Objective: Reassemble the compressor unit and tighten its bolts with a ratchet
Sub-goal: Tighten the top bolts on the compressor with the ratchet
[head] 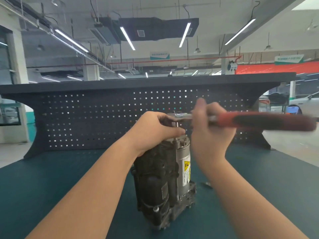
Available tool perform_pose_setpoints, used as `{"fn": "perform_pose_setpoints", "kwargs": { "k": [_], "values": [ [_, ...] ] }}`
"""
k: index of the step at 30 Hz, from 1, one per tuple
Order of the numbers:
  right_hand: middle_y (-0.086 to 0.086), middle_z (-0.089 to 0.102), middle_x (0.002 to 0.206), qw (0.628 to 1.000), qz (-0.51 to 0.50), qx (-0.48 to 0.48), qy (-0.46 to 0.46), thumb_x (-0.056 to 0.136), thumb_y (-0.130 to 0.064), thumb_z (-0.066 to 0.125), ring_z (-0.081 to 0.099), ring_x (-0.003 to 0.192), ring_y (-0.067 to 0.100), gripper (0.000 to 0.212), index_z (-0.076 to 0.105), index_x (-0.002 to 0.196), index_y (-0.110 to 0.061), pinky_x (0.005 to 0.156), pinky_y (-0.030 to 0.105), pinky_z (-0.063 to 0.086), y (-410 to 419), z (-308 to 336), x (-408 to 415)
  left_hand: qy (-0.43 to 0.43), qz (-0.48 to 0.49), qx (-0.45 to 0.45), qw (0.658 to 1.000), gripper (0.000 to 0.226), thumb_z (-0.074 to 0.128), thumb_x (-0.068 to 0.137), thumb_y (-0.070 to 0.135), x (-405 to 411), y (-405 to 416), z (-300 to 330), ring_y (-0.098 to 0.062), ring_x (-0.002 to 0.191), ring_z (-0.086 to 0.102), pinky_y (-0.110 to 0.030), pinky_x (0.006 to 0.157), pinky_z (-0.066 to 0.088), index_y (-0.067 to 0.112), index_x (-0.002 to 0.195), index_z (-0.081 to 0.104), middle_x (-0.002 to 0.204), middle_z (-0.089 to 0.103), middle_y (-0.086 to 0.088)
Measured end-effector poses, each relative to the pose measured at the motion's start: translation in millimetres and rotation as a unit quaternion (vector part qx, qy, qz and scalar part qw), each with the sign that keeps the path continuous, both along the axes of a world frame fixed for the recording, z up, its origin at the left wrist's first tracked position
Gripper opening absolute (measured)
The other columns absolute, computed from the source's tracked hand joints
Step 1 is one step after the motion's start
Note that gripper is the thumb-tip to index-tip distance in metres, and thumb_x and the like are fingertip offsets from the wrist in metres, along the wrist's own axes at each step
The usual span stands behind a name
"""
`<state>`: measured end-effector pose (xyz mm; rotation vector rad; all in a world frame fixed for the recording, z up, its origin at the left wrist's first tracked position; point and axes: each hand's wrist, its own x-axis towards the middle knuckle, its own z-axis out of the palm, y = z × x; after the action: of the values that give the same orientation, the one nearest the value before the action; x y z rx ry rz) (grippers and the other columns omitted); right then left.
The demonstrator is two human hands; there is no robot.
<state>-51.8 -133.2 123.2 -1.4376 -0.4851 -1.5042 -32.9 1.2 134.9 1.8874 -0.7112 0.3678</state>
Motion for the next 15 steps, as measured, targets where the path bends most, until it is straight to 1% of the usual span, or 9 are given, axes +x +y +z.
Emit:
{"fn": "perform_pose_setpoints", "kwargs": {
  "k": [1, 3, 5, 7, 9, 10, 12, 13, 15],
  "values": [
    [-0.005, 0.034, 0.038, 0.973, 0.169, 0.154, 0.02, 0.086, -0.023, 0.059, 0.03, 0.033, 0.001, 0.037, 0.045, 0.053, -0.015, 0.038, 0.01, 0.028, 1.0, 0.6, 2.6, 0.002, 0.012, 0.009, 1.0, 0.032, 0.084, 0.072, 0.019, 0.0, 0.7, 0.8, -0.019, 0.072, 0.069, -0.036, 0.076, 0.056, -0.002, 0.094, 0.071, 0.084, 0.073, -0.016],
    [-0.005, 0.041, 0.04, 0.832, 0.414, 0.335, 0.157, 0.092, -0.021, 0.057, 0.034, 0.032, 0.007, 0.03, 0.049, 0.063, -0.017, 0.036, 0.014, 0.027, -1.3, 2.5, 9.1, 0.005, 0.003, 0.008, 1.0, 0.026, 0.083, 0.073, 0.013, -0.2, 2.1, -0.4, -0.02, 0.08, 0.072, -0.032, 0.081, 0.057, 0.003, 0.095, 0.074, 0.09, 0.075, -0.013],
    [-0.004, 0.04, 0.041, 0.779, 0.449, 0.371, 0.231, 0.094, -0.017, 0.056, 0.031, 0.032, 0.006, 0.027, 0.048, 0.068, -0.015, 0.037, 0.015, 0.025, -2.8, -2.0, 16.9, 0.007, -0.011, -0.001, 1.0, 0.025, 0.082, 0.074, 0.01, 0.3, 3.3, -1.4, -0.014, 0.076, 0.069, -0.025, 0.076, 0.057, 0.002, 0.096, 0.074, 0.092, 0.074, -0.014],
    [-0.005, 0.042, 0.043, 0.841, 0.404, 0.32, 0.165, 0.093, -0.021, 0.056, 0.036, 0.035, 0.007, 0.032, 0.052, 0.062, -0.02, 0.04, 0.018, 0.03, -0.4, 0.6, 10.6, 0.012, -0.006, 0.002, 1.0, 0.03, 0.084, 0.073, 0.015, -0.7, 4.6, -1.1, -0.014, 0.076, 0.067, -0.029, 0.077, 0.057, 0.001, 0.096, 0.073, 0.092, 0.074, -0.014],
    [-0.006, 0.043, 0.043, 0.972, 0.174, 0.154, 0.019, 0.09, -0.028, 0.054, 0.039, 0.039, 0.004, 0.037, 0.053, 0.053, -0.02, 0.04, 0.016, 0.032, 7.0, -4.3, 2.0, 0.018, -0.008, 0.005, 1.0, 0.026, 0.086, 0.07, 0.024, -1.4, 4.8, -0.6, -0.009, 0.066, 0.064, -0.026, 0.067, 0.053, 0.008, 0.088, 0.075, 0.076, 0.074, -0.004],
    [-0.008, 0.04, 0.044, 0.999, 0.01, 0.028, -0.031, 0.087, -0.028, 0.054, 0.04, 0.042, 0.005, 0.037, 0.053, 0.051, -0.019, 0.039, 0.013, 0.03, 5.6, -6.2, -1.8, 0.017, -0.016, -0.004, 1.0, 0.019, 0.086, 0.068, 0.029, -3.4, 3.9, 0.5, -0.005, 0.057, 0.058, -0.02, 0.057, 0.048, 0.016, 0.077, 0.075, 0.064, 0.069, 0.004],
    [-0.012, 0.039, 0.047, 0.955, -0.187, -0.191, -0.129, 0.075, -0.017, 0.056, 0.036, 0.046, 0.005, 0.022, 0.06, 0.053, -0.021, 0.042, 0.008, 0.032, -2.1, -8.5, -4.2, -0.006, -0.02, -0.009, 1.0, 0.026, 0.074, 0.063, 0.045, -5.8, 0.5, -0.1, -0.003, 0.051, 0.046, -0.013, 0.05, 0.038, 0.021, 0.058, 0.065, 0.054, 0.057, 0.012],
    [-0.012, 0.045, 0.047, 0.947, -0.175, -0.239, -0.125, 0.07, -0.014, 0.055, 0.036, 0.043, 0.002, 0.018, 0.063, 0.056, -0.021, 0.045, 0.01, 0.035, -3.7, -10.0, -4.9, -0.017, -0.018, -0.004, 1.0, 0.03, 0.065, 0.061, 0.049, -6.1, -1.7, 0.1, -0.004, 0.052, 0.045, -0.014, 0.05, 0.038, 0.02, 0.057, 0.06, 0.054, 0.055, 0.011],
    [-0.013, 0.05, 0.042, 0.981, -0.016, -0.193, -0.018, 0.078, -0.009, 0.054, 0.042, 0.039, -0.004, 0.036, 0.055, 0.049, -0.029, 0.05, 0.008, 0.038, -2.7, -8.1, -7.1, -0.008, -0.031, -0.007, 0.999, 0.022, 0.073, 0.068, 0.034, -4.2, -5.0, 0.9, -0.009, 0.057, 0.047, -0.018, 0.053, 0.04, 0.017, 0.061, 0.061, 0.057, 0.057, 0.005]
  ]
}}
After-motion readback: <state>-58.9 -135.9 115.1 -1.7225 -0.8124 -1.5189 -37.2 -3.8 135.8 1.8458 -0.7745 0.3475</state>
